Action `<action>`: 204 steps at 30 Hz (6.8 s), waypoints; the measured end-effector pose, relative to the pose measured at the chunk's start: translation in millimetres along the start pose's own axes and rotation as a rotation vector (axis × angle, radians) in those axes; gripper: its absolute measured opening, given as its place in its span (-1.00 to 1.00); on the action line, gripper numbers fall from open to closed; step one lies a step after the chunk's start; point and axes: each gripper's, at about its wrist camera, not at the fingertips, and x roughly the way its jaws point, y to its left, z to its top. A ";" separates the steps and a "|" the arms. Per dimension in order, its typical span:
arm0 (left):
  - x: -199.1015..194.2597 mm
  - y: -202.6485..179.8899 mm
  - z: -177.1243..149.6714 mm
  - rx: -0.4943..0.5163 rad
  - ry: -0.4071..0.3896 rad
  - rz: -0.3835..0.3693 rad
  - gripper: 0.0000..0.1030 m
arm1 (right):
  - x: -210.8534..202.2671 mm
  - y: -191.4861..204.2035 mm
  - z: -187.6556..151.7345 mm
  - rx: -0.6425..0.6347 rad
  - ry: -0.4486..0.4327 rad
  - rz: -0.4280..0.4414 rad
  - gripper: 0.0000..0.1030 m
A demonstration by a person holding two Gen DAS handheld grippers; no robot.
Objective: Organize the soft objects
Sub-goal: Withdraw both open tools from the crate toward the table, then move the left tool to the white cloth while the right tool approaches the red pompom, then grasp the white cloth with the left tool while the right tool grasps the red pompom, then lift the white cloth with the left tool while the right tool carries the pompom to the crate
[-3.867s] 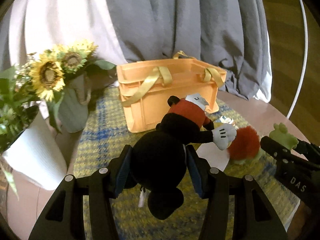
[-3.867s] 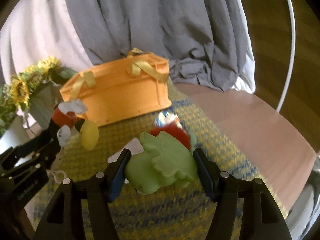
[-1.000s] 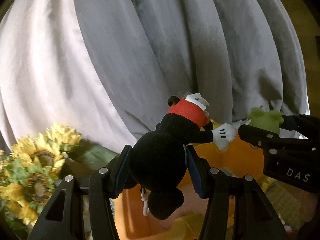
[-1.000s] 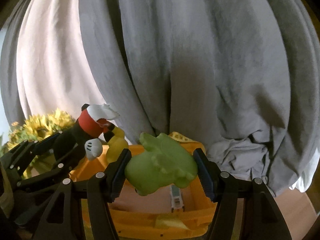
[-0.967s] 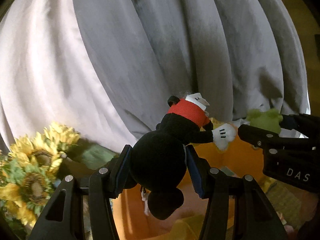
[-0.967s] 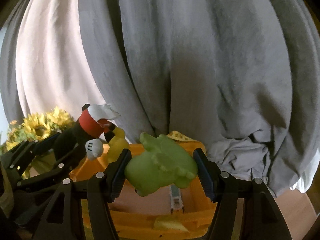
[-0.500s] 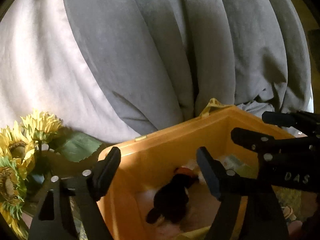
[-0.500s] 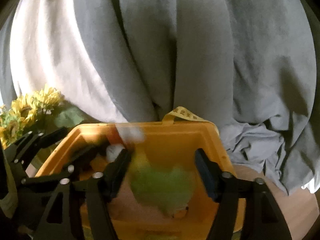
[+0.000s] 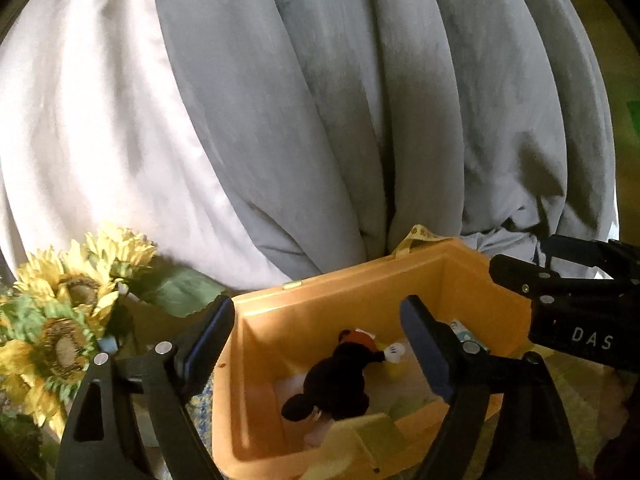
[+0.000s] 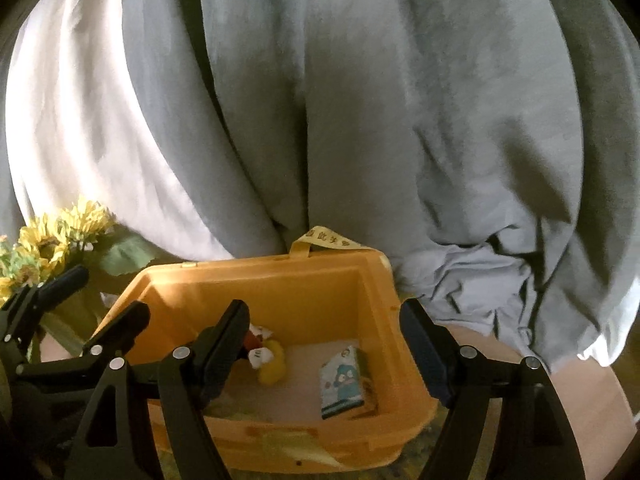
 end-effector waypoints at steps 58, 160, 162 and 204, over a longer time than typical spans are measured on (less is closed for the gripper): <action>-150.4 -32.2 -98.4 0.032 0.151 -0.129 0.74 | -162.7 -7.1 -121.5 0.018 0.149 -0.114 0.62; -135.9 -36.8 -99.7 -0.065 0.198 -0.255 -0.81 | -142.9 3.7 -140.2 0.049 0.141 0.000 -0.79; -140.2 -34.5 -93.5 -0.069 0.177 -0.245 -0.81 | -145.5 5.0 -134.8 0.044 0.124 0.007 -0.79; -150.4 -2.1 -6.4 -0.105 -0.124 -0.046 -0.80 | -145.9 23.8 -28.5 -0.028 -0.174 0.132 -0.79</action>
